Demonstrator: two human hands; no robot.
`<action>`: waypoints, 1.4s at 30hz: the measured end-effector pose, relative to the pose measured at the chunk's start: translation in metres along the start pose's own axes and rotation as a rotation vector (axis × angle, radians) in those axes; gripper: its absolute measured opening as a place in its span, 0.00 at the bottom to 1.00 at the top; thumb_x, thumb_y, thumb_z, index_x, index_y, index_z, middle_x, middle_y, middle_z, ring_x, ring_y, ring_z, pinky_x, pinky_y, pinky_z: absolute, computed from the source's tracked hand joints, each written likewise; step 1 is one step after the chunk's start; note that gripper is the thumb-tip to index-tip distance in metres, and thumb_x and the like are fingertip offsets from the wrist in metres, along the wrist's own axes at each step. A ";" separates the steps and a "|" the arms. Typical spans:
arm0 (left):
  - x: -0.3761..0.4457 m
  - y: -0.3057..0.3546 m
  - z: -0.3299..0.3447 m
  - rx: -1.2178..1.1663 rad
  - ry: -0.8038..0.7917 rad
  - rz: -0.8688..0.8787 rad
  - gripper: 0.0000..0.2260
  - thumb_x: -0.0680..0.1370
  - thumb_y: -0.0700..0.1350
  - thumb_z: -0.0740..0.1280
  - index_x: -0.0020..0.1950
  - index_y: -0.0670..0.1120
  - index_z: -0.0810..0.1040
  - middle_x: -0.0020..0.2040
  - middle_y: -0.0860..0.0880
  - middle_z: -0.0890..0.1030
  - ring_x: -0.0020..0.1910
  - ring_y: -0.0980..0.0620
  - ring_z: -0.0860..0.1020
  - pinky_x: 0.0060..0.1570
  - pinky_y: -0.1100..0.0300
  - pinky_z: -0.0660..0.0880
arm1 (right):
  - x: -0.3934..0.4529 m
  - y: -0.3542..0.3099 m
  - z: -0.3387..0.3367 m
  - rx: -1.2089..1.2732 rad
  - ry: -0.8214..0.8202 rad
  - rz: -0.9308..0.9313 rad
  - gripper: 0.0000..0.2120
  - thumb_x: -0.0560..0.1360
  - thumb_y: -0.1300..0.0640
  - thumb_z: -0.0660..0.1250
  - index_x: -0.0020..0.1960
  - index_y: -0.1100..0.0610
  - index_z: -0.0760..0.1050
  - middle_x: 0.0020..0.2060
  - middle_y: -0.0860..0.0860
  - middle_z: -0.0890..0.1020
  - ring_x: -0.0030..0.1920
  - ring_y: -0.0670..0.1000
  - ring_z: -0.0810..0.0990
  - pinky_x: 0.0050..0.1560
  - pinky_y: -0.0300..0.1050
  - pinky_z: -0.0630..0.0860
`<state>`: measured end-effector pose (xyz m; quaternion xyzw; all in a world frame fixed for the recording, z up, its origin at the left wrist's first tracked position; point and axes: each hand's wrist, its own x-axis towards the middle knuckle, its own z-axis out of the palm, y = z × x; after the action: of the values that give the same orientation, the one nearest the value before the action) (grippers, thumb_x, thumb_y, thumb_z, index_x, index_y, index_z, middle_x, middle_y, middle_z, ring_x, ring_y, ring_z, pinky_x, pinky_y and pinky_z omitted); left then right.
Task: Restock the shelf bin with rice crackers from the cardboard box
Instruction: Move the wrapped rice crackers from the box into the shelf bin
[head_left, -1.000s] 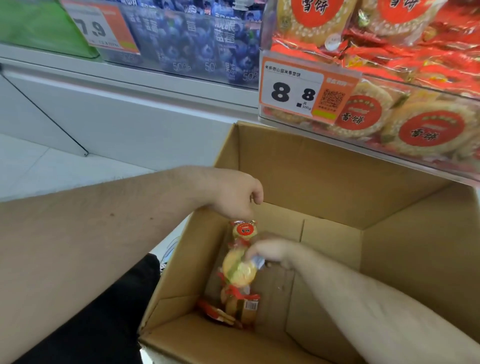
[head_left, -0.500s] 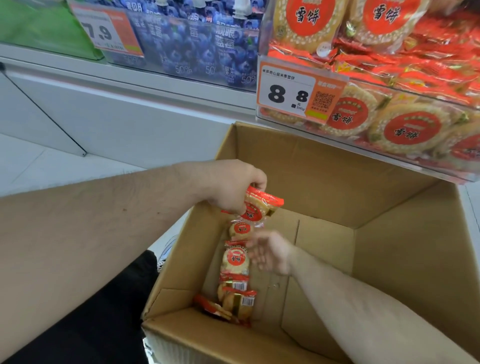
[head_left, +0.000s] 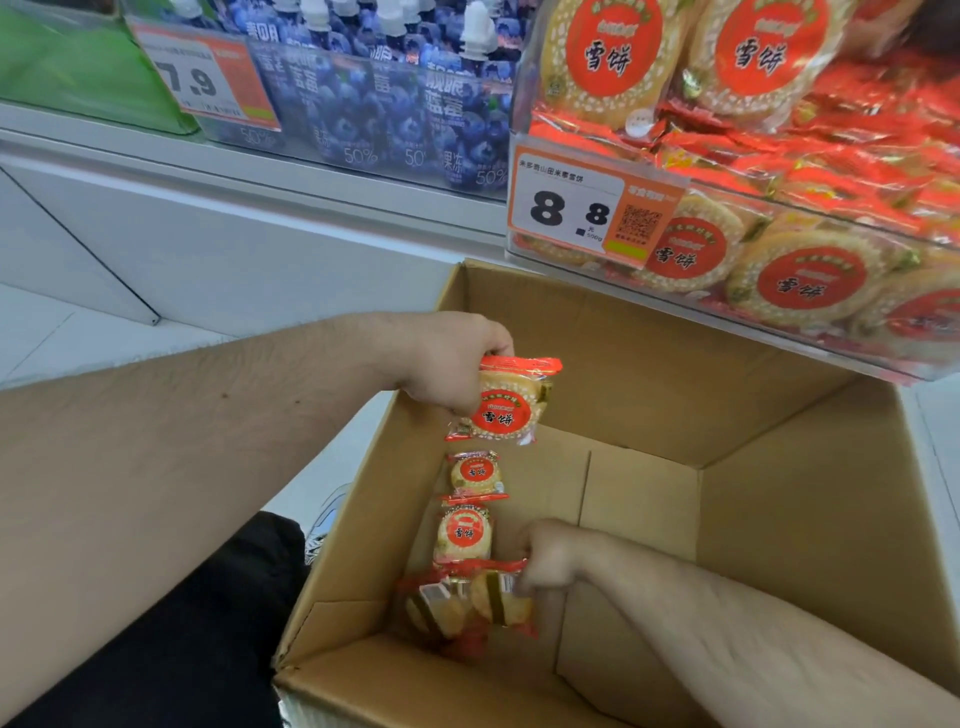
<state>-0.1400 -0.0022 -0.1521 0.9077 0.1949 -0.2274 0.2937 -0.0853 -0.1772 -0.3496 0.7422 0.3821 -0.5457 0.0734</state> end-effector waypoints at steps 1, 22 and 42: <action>-0.001 0.001 -0.003 -0.044 0.009 -0.006 0.19 0.71 0.36 0.73 0.54 0.54 0.71 0.48 0.53 0.78 0.46 0.55 0.78 0.42 0.59 0.79 | -0.009 0.006 -0.012 -0.020 0.024 -0.014 0.12 0.72 0.54 0.71 0.53 0.56 0.75 0.45 0.54 0.84 0.41 0.51 0.81 0.33 0.38 0.72; -0.062 0.021 -0.057 -0.805 0.097 0.171 0.17 0.75 0.31 0.67 0.59 0.48 0.75 0.45 0.45 0.85 0.38 0.52 0.83 0.32 0.63 0.79 | -0.229 0.042 -0.075 -0.269 1.432 -0.808 0.07 0.68 0.60 0.66 0.44 0.52 0.70 0.70 0.55 0.66 0.56 0.49 0.80 0.50 0.44 0.78; -0.068 0.062 -0.034 -0.824 -0.029 0.274 0.27 0.64 0.35 0.71 0.63 0.45 0.74 0.51 0.42 0.84 0.47 0.47 0.81 0.47 0.53 0.77 | -0.233 0.010 -0.083 -0.236 1.581 -0.742 0.09 0.69 0.59 0.65 0.46 0.50 0.68 0.65 0.55 0.69 0.59 0.56 0.78 0.56 0.50 0.76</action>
<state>-0.1551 -0.0426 -0.0638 0.7287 0.1431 -0.1022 0.6618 -0.0424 -0.2542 -0.1179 0.7181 0.5916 0.1819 -0.3182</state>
